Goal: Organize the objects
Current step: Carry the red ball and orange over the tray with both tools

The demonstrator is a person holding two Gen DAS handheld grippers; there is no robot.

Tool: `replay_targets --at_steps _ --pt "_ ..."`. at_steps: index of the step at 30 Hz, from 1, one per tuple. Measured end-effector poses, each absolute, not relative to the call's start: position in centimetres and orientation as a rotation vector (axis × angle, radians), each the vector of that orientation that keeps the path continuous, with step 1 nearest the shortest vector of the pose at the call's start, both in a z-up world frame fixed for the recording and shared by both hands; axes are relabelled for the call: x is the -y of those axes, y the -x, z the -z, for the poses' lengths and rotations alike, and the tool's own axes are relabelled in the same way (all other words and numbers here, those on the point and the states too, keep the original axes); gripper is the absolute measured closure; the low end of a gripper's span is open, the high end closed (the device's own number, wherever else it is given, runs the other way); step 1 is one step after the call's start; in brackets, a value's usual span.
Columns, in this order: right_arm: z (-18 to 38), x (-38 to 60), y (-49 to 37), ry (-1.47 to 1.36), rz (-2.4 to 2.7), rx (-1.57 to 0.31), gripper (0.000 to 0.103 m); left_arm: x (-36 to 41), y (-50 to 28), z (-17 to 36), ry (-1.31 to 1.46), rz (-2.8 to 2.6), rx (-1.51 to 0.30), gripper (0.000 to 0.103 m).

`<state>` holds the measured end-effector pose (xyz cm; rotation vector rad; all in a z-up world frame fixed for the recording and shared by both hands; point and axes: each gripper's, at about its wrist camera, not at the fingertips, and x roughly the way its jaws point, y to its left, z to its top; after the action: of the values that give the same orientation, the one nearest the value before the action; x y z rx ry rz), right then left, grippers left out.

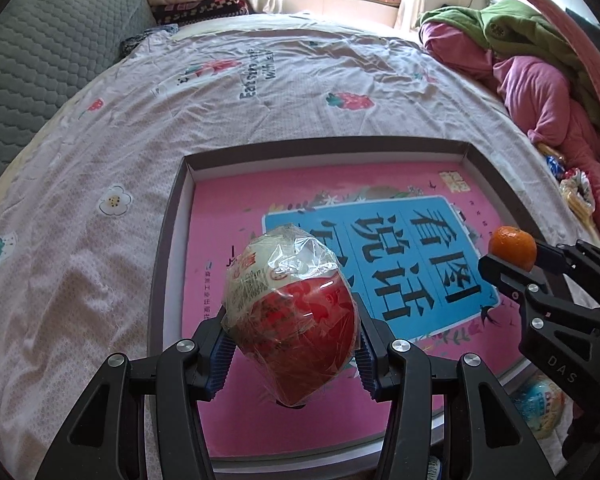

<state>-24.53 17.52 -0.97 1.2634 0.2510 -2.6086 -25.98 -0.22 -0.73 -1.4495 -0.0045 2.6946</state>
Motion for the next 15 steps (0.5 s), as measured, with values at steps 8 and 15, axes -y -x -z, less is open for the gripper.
replay_targets --at_steps 8,15 --pt "1.08 -18.08 24.69 -1.275 2.619 -0.230 0.064 -0.19 26.16 1.39 1.476 -2.677 -0.001 0.050" --pt "1.41 -18.31 24.94 -1.292 2.613 -0.199 0.064 -0.24 26.40 1.83 1.493 -2.657 0.008 0.050"
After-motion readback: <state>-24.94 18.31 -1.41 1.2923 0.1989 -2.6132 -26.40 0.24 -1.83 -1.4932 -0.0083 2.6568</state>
